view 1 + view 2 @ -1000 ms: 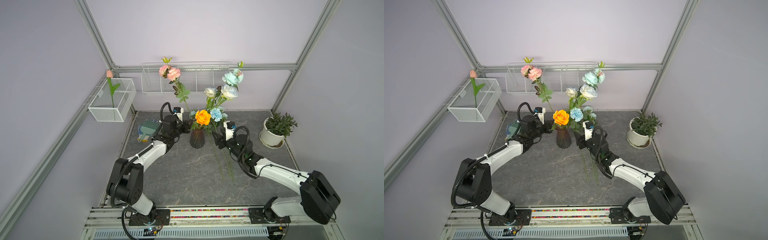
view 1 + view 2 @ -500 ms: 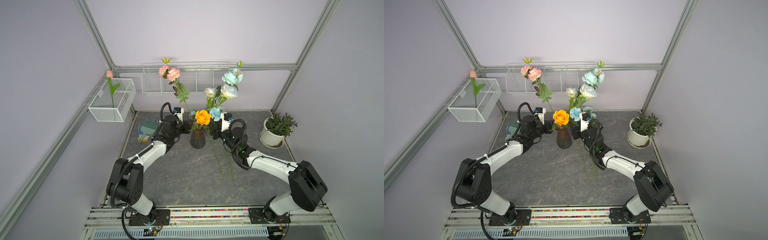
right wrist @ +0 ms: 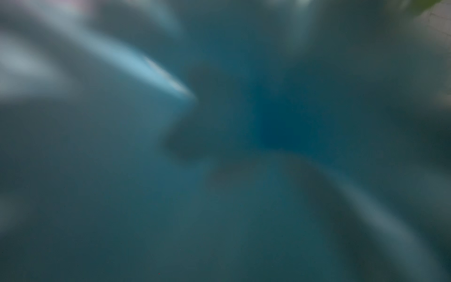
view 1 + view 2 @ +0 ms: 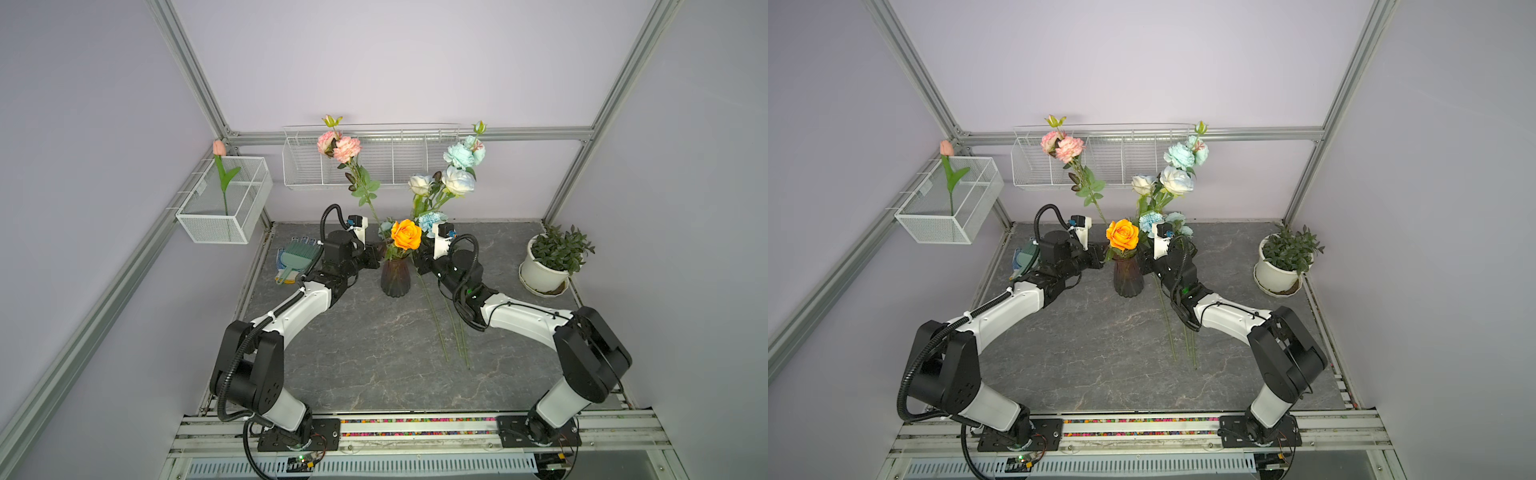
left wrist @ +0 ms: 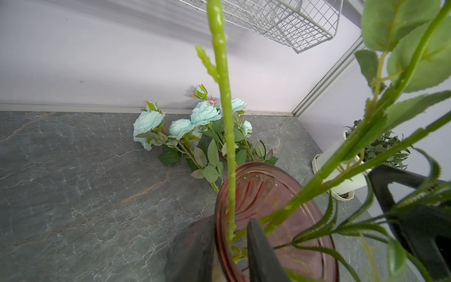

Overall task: Pick out blue flowers from the vase
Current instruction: Pick up the flower from the vase.

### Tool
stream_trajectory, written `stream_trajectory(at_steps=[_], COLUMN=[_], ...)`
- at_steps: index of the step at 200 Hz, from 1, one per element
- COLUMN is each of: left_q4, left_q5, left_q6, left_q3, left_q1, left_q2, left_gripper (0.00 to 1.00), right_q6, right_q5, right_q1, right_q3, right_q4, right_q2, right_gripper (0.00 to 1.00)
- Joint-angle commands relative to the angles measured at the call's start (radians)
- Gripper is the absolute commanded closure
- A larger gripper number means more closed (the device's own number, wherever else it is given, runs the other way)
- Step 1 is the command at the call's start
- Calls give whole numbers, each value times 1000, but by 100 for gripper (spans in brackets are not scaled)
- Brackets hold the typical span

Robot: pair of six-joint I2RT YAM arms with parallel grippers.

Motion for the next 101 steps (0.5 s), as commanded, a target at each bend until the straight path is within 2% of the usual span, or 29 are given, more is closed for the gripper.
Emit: stream_trajectory(at_steps=[1, 43, 101], left_q4=[-42, -25, -15], left_q5=[-6, -4, -6], left_q6=[21, 12, 7], left_q3=[-15, -18, -19], left_q1=[-4, -4, -4], left_q2=[-25, -11, -4], left_gripper=[73, 73, 73], right_q6=[11, -1, -10], right_q5=[8, 14, 5], right_q1=[-3, -1, 0], right_q3=[30, 21, 10], right_q4=[43, 23, -8], right_q2=[3, -38, -109], right_gripper=[61, 75, 85])
